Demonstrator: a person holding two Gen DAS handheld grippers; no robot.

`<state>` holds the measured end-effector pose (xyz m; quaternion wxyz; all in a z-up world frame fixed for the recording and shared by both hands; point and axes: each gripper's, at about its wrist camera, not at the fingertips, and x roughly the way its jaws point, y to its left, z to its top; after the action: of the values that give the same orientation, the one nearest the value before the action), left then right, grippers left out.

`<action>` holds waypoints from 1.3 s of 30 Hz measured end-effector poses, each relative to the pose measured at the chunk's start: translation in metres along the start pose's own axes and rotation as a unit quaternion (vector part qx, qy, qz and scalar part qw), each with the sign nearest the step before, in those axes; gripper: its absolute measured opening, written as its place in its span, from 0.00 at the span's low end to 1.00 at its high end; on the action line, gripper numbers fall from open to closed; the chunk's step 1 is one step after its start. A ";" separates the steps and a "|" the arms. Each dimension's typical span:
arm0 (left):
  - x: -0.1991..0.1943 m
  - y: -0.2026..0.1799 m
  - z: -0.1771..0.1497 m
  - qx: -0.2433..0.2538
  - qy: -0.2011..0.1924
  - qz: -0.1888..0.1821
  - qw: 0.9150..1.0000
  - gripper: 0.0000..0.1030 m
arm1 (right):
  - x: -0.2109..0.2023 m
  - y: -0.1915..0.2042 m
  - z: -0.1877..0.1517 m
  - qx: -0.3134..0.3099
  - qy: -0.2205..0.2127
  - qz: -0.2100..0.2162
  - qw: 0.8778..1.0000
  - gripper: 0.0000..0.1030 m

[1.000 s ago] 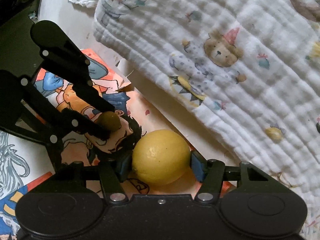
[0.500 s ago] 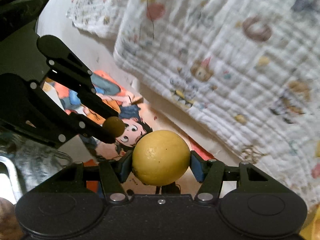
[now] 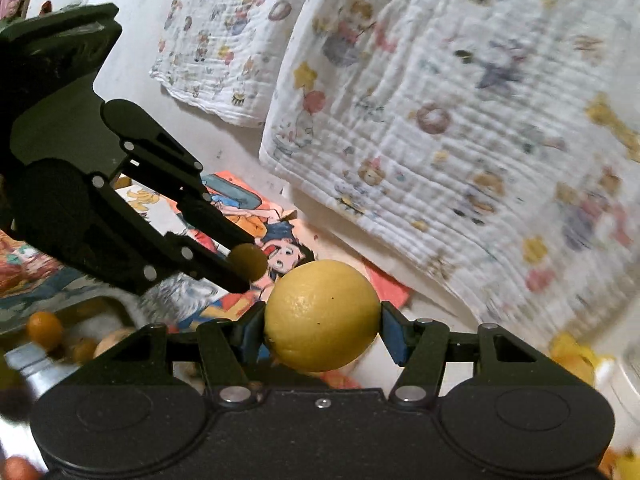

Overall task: Organize fruits
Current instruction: 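Carry the lemon and brown fruit over the metal tray with both tools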

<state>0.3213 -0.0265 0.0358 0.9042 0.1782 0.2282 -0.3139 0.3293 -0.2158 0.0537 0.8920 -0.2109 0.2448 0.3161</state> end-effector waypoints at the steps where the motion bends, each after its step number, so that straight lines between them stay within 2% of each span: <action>1: -0.005 -0.006 -0.001 -0.002 -0.002 -0.007 1.000 0.27 | -0.010 0.002 -0.004 0.001 0.001 -0.001 1.000 0.59; 9: -0.036 -0.047 -0.009 -0.008 -0.026 -0.028 0.999 0.27 | -0.074 0.030 -0.038 0.017 0.007 -0.006 1.000 0.59; 11: -0.045 -0.056 -0.011 -0.002 -0.032 -0.024 0.999 0.27 | -0.087 0.040 -0.048 0.024 0.007 -0.007 1.000 0.59; 18: -0.071 -0.079 -0.030 0.004 -0.022 -0.020 1.000 0.27 | -0.122 0.074 -0.084 0.074 0.011 -0.009 0.997 0.60; 24: -0.083 -0.087 -0.051 -0.008 -0.002 -0.016 1.000 0.27 | -0.132 0.095 -0.104 0.107 0.018 -0.015 0.994 0.60; 32: -0.089 -0.099 -0.069 -0.027 0.037 -0.012 0.999 0.27 | -0.133 0.114 -0.113 0.163 0.030 -0.028 0.986 0.60; 35: -0.089 -0.102 -0.074 -0.038 0.053 -0.007 0.998 0.27 | -0.126 0.120 -0.115 0.185 0.045 -0.044 0.981 0.60; 39: -0.085 -0.101 -0.075 -0.069 0.080 0.004 0.994 0.27 | -0.118 0.128 -0.119 0.205 0.044 -0.069 0.975 0.60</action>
<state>0.1742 -0.0246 -0.0004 0.8943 0.1405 0.3207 -0.2785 0.1279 -0.2425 -0.0016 0.9242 -0.0535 0.3286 0.1870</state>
